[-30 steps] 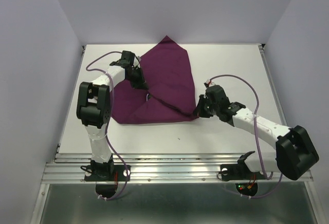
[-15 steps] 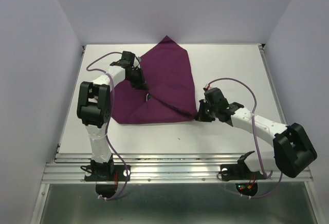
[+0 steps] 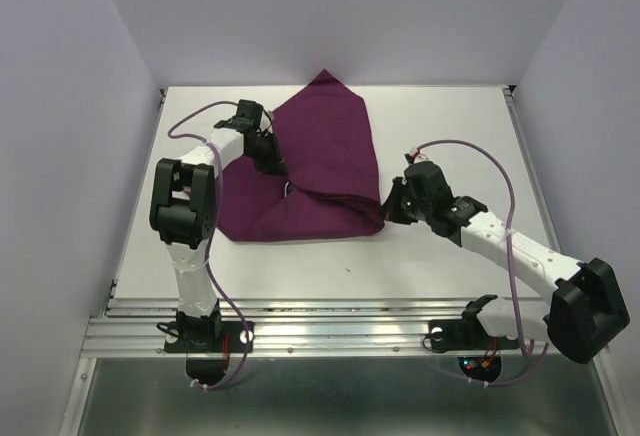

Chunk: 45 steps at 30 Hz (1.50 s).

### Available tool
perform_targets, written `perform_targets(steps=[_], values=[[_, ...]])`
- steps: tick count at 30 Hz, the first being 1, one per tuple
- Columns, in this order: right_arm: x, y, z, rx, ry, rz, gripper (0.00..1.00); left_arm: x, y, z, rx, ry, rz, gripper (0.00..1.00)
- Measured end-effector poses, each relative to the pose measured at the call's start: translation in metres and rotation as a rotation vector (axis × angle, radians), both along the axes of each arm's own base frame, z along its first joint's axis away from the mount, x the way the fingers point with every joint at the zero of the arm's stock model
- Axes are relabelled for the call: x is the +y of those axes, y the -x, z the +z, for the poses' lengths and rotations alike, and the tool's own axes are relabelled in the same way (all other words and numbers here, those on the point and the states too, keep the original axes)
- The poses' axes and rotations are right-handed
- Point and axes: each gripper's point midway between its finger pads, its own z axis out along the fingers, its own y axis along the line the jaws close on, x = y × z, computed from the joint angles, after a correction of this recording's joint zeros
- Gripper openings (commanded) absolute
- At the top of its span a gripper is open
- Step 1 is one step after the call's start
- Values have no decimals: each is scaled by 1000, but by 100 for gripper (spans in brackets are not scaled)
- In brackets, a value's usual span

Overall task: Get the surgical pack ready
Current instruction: Pack the surgical kit at the center of the board.

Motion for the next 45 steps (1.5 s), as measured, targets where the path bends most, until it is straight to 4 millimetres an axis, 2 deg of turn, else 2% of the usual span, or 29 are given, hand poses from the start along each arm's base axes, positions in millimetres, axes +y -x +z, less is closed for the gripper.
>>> perform_targets(steps=[4,10,12,17,23,30,37,45], values=[[-4,-5,2,-10,-2,-50,1,1,0,0,-1,-4,2,0],[-17,-17,26,-92,-29,-170,2,2,-1,0,-1,-5,4,0],[-19,-20,28,-100,-36,-196,3,2,-1,0,-1,-5,5,0],[-15,-25,13,-66,-19,-206,3,3,-1,0,-2,-5,5,0],[8,-24,-31,69,10,-97,2,4,-1,-2,2,-6,5,0],[19,-17,-31,79,-30,-33,1,4,-1,-4,6,-7,5,0],[19,2,-55,124,-32,12,1,3,-4,-9,15,-8,5,0],[24,3,-56,99,-41,34,1,3,-10,-3,1,-10,8,0]])
